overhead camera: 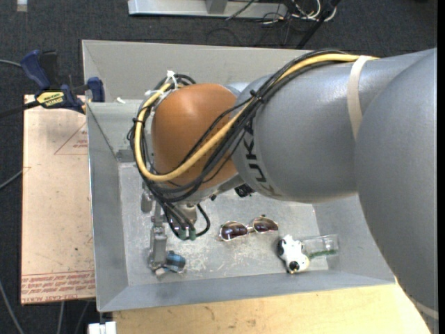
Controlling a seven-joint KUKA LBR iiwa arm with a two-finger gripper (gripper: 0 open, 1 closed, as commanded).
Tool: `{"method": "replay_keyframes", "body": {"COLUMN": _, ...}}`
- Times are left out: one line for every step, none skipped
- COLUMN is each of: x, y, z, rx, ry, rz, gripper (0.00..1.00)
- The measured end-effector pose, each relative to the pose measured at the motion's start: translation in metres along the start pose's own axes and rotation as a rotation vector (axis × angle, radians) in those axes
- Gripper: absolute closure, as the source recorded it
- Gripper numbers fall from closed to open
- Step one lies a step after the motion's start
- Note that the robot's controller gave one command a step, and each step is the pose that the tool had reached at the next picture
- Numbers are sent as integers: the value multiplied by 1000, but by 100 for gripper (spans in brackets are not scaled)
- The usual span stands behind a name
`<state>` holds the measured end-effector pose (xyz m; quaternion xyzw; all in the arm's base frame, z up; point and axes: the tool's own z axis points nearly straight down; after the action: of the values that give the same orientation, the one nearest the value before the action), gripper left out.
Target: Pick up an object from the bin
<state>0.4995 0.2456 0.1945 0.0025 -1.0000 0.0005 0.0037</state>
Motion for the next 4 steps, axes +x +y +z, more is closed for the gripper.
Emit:
{"method": "replay_keyframes", "body": {"x": -2, "y": -2, "z": -5, "rx": -2, "ry": -7, "rz": 5, "gripper": 0}}
{"method": "replay_keyframes", "body": {"x": 0, "y": -19, "z": 42, "rx": -3, "ry": -14, "rz": -286, "gripper": 0}}
{"method": "replay_keyframes", "body": {"x": 6, "y": -30, "z": 67, "rx": 1, "ry": -5, "rz": -506, "gripper": 0}}
{"method": "replay_keyframes", "body": {"x": 4, "y": -40, "z": 51, "rx": 1, "ry": -10, "rz": -865, "gripper": 0}}
